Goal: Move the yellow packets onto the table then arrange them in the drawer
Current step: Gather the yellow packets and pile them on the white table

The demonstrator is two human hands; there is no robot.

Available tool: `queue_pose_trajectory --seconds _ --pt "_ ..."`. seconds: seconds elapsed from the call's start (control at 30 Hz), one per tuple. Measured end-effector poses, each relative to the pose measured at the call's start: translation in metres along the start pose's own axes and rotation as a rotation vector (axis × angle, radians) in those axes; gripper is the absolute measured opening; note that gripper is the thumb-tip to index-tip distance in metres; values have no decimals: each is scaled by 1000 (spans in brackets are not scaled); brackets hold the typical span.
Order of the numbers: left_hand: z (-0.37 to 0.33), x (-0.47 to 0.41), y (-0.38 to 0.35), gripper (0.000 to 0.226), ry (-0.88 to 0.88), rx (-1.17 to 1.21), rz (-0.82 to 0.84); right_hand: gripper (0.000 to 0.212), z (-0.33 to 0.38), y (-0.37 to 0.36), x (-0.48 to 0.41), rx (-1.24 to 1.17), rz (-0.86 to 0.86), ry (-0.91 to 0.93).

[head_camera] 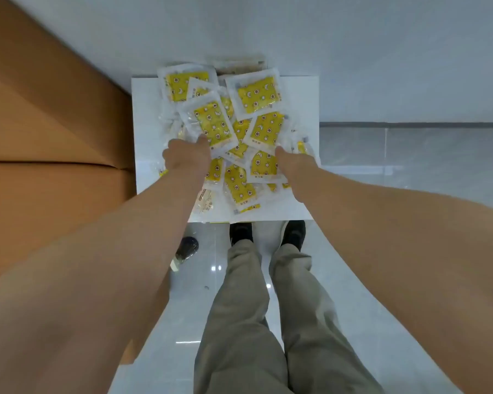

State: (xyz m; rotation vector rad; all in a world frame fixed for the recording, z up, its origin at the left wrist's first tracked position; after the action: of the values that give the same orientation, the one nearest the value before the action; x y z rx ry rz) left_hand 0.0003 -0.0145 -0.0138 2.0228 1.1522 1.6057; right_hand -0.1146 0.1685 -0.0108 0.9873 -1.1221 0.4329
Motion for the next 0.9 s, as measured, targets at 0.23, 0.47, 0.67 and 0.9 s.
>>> queue_pose_trajectory --seconds 0.23,0.47,0.67,0.9 --pt "-16 -14 -9 83 15 -52 -26 97 9 -14 -12 -85 -28 -35" --pt "-13 -16 -5 89 -22 47 -45 45 8 -9 6 -206 42 -5" --pt "-8 -17 2 99 57 18 -48 39 8 -11 19 -273 85 53" --pt "-2 -9 1 108 187 69 5 52 7 -17 20 -267 98 129"
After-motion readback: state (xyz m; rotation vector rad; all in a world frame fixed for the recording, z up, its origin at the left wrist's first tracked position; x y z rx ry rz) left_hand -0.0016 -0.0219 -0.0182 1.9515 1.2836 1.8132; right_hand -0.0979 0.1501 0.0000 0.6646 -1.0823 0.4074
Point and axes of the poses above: each hand's wrist, its own x-axis away from the middle knuckle, its own y-axis out of the back of the hand, z = x × y, the point moved 2 cm from there along -x, towards the middle knuckle, and after that the axes turned 4 degrees about -y, right-handed, at the moved point
